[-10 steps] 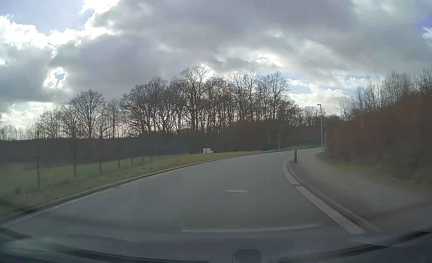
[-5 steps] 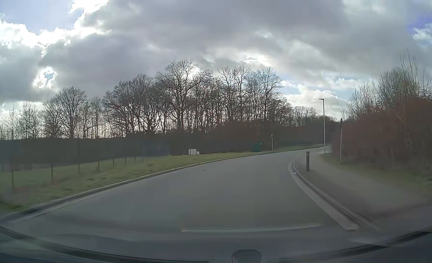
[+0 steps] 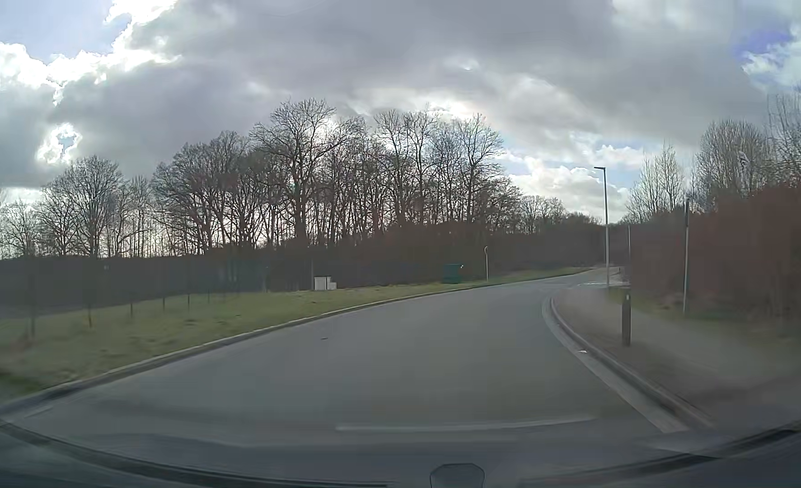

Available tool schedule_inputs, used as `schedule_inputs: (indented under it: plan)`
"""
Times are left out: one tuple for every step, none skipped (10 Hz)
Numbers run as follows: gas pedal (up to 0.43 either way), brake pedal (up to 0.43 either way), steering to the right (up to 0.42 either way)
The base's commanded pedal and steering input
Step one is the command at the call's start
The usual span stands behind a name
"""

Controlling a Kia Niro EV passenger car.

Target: Follow the waypoints while adhering to traffic rules and regulations

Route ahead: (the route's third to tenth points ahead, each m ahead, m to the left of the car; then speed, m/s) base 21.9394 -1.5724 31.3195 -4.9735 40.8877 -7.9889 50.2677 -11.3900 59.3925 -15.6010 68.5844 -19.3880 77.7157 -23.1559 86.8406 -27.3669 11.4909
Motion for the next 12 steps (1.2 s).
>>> schedule_inputs:
  plan:
    - [0.11, 0.0, 0.044]
    - [0.11, 0.0, 0.044]
    - [0.11, 0.0, 0.044]
    - [0.11, 0.0, 0.045]
    - [0.11, 0.0, 0.044]
    - [0.11, 0.0, 0.042]
    - [0.11, 0.0, 0.042]
    - [0.11, 0.0, 0.043]
    - [0.11, 0.0, 0.044]
    - [0.11, 0.0, 0.044]
    - [0.11, 0.0, 0.048]
    - [0.11, 0.0, 0.058]
